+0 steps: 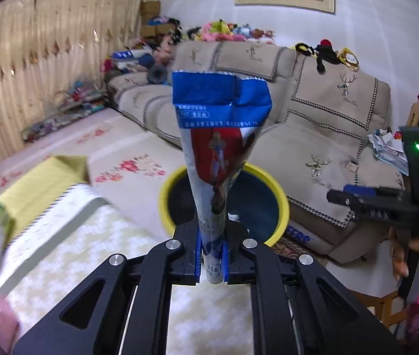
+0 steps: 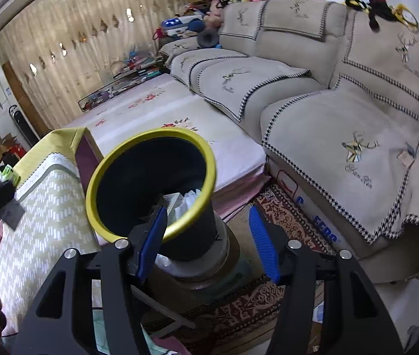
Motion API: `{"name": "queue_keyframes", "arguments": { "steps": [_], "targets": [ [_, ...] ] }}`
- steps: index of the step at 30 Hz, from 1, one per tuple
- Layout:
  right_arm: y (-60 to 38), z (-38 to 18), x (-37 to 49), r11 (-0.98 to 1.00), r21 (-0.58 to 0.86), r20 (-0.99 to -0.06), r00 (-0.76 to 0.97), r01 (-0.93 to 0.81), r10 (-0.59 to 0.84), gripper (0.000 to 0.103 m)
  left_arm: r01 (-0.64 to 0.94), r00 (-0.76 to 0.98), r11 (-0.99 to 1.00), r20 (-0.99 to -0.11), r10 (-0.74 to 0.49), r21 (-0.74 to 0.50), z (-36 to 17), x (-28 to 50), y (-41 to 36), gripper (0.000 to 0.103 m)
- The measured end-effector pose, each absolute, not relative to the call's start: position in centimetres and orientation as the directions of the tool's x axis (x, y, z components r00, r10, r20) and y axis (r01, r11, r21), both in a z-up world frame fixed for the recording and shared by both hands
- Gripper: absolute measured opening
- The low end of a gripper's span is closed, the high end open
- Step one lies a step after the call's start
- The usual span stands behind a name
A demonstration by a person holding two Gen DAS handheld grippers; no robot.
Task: Collect trash
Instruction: 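Carry the blue-red wrapper over the bin and open the left gripper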
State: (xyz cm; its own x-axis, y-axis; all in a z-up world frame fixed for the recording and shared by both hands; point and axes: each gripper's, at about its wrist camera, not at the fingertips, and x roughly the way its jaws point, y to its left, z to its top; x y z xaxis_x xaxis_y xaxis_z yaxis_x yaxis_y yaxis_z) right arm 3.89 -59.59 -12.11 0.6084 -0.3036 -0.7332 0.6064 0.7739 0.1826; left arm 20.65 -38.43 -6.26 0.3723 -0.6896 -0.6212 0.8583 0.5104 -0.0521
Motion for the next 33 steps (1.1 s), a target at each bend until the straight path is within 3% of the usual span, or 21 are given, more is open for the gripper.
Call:
{"name": "queue_keyframes", "arguments": {
  "steps": [11, 19, 21, 23, 30, 33],
  "targets": [
    [-62.2, -14.5, 2.1, 0.732, 0.181, -0.776, 0.552, 0.657, -0.304, 0.055, 0.831, 0.219, 0.531, -0.78, -0.587, -0.166, -12.1, 26.2, -50.8, 0.013],
    [-62.2, -15.2, 2.6, 0.734, 0.191, -0.788, 0.548, 0.652, -0.282, 0.055, 0.834, 0.176, 0.534, -0.85, -0.496, -0.138, -15.6, 27.7, -54.3, 0.016],
    [-62.1, -15.2, 2.8, 0.738, 0.191, -0.789, 0.548, 0.648, -0.277, 0.055, 0.833, 0.173, 0.537, -0.858, -0.484, -0.136, -16.2, 27.7, -54.4, 0.028],
    [-61.9, -15.2, 3.0, 0.739, 0.188, -0.79, 0.547, 0.646, -0.277, 0.055, 0.825, 0.178, 0.548, -0.859, -0.48, -0.136, -16.3, 27.9, -53.7, 0.057],
    [-61.4, -14.9, 3.2, 0.746, 0.175, -0.791, 0.543, 0.643, -0.283, 0.055, 0.814, 0.221, 0.567, -0.833, -0.508, -0.129, -14.2, 27.5, -50.8, 0.067],
    [-60.8, -14.8, 3.6, 0.758, 0.171, -0.792, 0.545, 0.63, -0.274, 0.055, 0.807, 0.281, 0.579, -0.79, -0.545, -0.112, -11.6, 26.5, -47.1, 0.077]
  ]
}}
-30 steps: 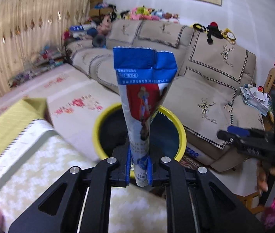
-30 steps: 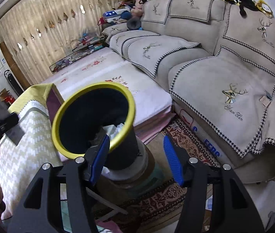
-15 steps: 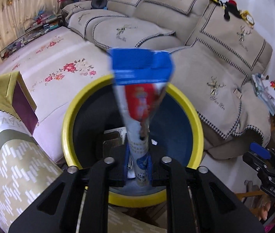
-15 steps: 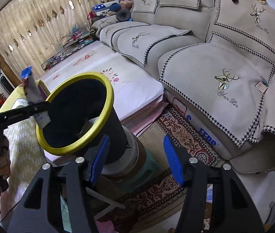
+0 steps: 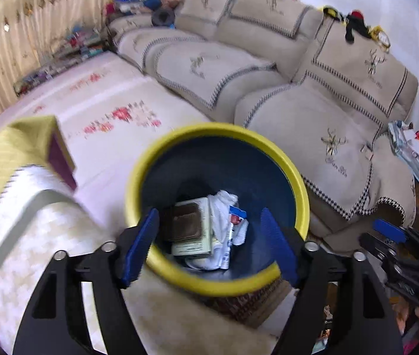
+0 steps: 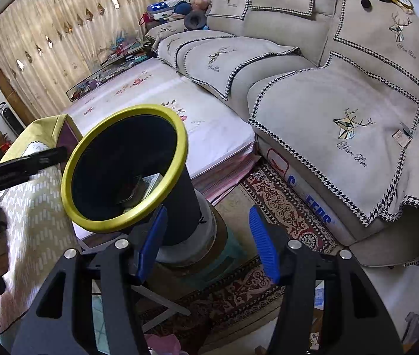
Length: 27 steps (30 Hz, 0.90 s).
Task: Collect trash
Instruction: 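Carry the blue-red wrapper over the bin and open the left gripper, then move both tools back toward the remaining items on the table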
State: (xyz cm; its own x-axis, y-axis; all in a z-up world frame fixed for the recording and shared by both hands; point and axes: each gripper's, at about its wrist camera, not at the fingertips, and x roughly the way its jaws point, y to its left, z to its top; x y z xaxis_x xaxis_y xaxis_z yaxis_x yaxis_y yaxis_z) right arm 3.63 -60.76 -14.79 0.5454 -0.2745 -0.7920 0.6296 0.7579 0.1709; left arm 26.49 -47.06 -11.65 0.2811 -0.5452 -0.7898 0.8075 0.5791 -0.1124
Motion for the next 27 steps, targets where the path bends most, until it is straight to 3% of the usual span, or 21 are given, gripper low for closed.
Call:
{"name": "queue_keyframes", "arguments": {
  "steps": [2, 8, 17, 22, 27],
  "targets": [
    [-60.1, -14.7, 4.1, 0.77, 0.171, -0.792, 0.551, 0.615, -0.264, 0.055, 0.798, 0.328, 0.593, -0.749, -0.575, -0.105, -9.5, 25.6, -43.5, 0.086],
    [-56.7, -13.6, 6.9, 0.823, 0.193, -0.779, 0.593, 0.534, -0.202, 0.055, 0.717, 0.529, 0.696, -0.617, -0.583, -0.044, -4.5, 23.2, -30.8, 0.094],
    [-46.0, -11.6, 13.9, 0.939, 0.208, -0.752, 0.659, 0.275, -0.026, 0.056, 0.362, 0.788, 0.932, -0.535, -0.305, 0.001, -3.2, 22.4, -10.0, 0.096],
    [-37.4, -10.3, 17.5, 0.975, 0.197, -0.732, 0.677, 0.104, 0.076, 0.057, 0.088, 0.866, 0.996, -0.493, -0.08, -0.007, -4.4, 23.4, -0.1, 0.096],
    [-27.6, -9.0, 20.5, 0.98, 0.193, -0.693, 0.7, -0.052, 0.174, 0.069, -0.08, 0.872, 0.991, -0.489, 0.019, -0.105, -6.9, 24.1, 6.4, 0.096]
  ]
}}
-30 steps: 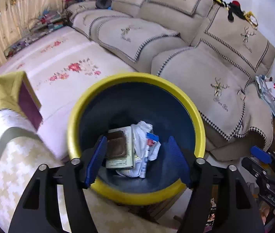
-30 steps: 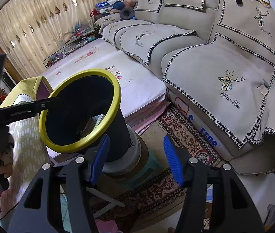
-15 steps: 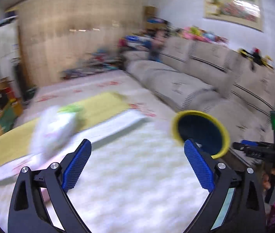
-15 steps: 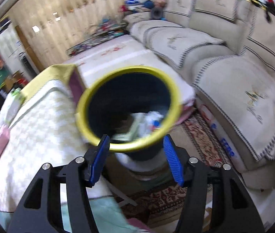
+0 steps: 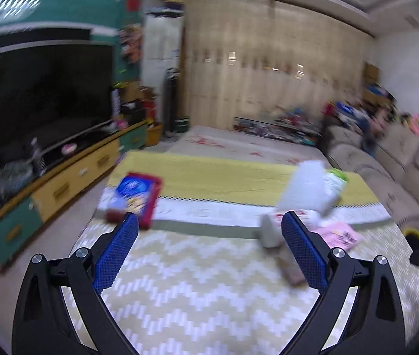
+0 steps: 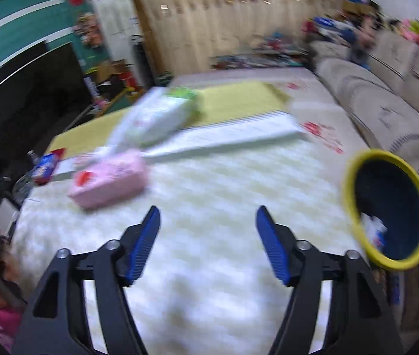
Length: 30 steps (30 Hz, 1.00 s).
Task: Collect trash
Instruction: 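Move both tools back toward the remaining items on the table, then move the right gripper to the pink strawberry milk carton and grasp it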
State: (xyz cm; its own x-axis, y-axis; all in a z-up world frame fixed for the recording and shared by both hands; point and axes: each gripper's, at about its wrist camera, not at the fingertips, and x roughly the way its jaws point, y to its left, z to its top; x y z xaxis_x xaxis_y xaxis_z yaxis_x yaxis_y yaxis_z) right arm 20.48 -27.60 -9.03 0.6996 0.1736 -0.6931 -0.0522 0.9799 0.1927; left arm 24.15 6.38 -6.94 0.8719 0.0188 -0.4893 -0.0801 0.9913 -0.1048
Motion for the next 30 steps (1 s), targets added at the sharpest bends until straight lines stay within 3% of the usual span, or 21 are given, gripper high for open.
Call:
{"name": "queue_keyframes", "arguments": {
  "steps": [5, 11, 25, 30],
  "targets": [
    [-19.1, -9.1, 22.8, 0.974, 0.153, -0.688, 0.689, -0.168, 0.227, 0.069, -0.114, 0.853, 0.987, -0.52, 0.039, -0.112, -8.0, 24.6, 7.5, 0.096],
    [-13.6, -10.3, 24.8, 0.99, 0.036, -0.705, 0.698, -0.139, 0.124, 0.069, -0.103, 0.855, 0.984, -0.518, 0.012, -0.146, -8.1, 24.4, 6.4, 0.096],
    [-11.4, -11.7, 25.8, 0.988, -0.112, -0.701, 0.713, -0.105, -0.004, 0.072, -0.069, 0.851, 0.987, -0.525, -0.017, -0.143, -8.1, 24.2, 5.1, 0.096],
    [-14.4, -11.8, 25.2, 0.993, -0.085, -0.716, 0.698, -0.078, -0.007, 0.073, -0.066, 0.849, 0.988, -0.528, -0.018, -0.14, -8.4, 24.2, 4.8, 0.096]
  ]
}}
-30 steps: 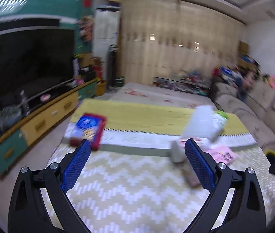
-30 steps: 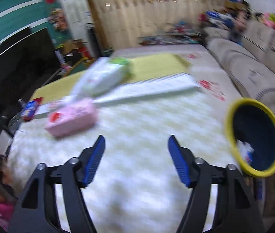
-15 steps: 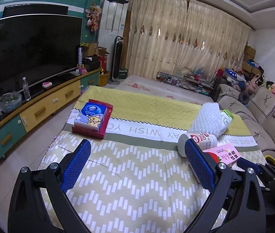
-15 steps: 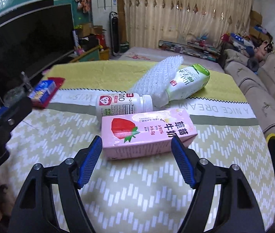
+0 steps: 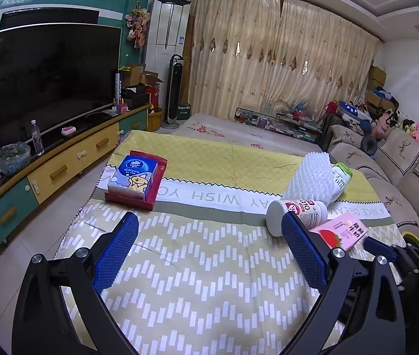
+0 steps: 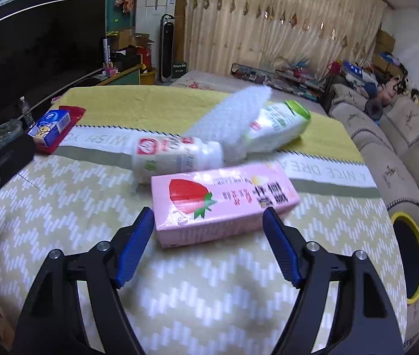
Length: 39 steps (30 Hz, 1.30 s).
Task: Collect trash
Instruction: 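Move the right gripper to the pink strawberry milk carton and grasp it, then carry the pink carton over the bin and open the right gripper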
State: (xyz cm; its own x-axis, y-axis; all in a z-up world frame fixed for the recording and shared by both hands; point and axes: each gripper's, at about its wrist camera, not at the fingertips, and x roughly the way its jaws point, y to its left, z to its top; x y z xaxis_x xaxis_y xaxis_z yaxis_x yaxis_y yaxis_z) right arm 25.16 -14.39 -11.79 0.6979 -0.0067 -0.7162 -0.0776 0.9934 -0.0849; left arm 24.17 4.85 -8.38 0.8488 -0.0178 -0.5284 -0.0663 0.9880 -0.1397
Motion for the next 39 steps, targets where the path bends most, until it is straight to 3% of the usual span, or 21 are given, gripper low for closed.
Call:
{"name": "queue_keyframes", "arguments": {
  "steps": [10, 17, 24, 29, 39],
  "targets": [
    [-26.5, -11.3, 24.5, 0.983, 0.056, -0.741, 0.667, 0.175, -0.077, 0.073, -0.041, 0.843, 0.99, -0.536, -0.039, -0.137, -8.8, 24.3, 4.0, 0.096],
    [-23.2, -11.2, 24.9, 0.992, 0.089, -0.711, 0.703, 0.088, 0.001, 0.078, -0.029, 0.845, 0.992, -0.534, -0.042, -0.124, -8.8, 24.2, 3.6, 0.096],
    [-21.2, -13.3, 28.0, 0.992, 0.075, -0.76, 0.65, 0.101, -0.008, 0.078, -0.016, 0.844, 0.992, -0.533, -0.055, -0.128, -8.8, 24.1, 3.4, 0.096],
    [-22.0, -14.1, 28.6, 0.988, 0.103, -0.769, 0.639, 0.118, 0.004, 0.054, 0.006, 0.845, 0.992, -0.53, -0.071, -0.124, -8.7, 24.0, 2.9, 0.096],
    [-24.7, -11.3, 25.3, 0.984, 0.174, -0.718, 0.69, 0.049, 0.093, 0.052, 0.011, 0.843, 0.994, -0.533, -0.069, -0.111, -8.7, 24.0, 2.5, 0.096]
  ]
}}
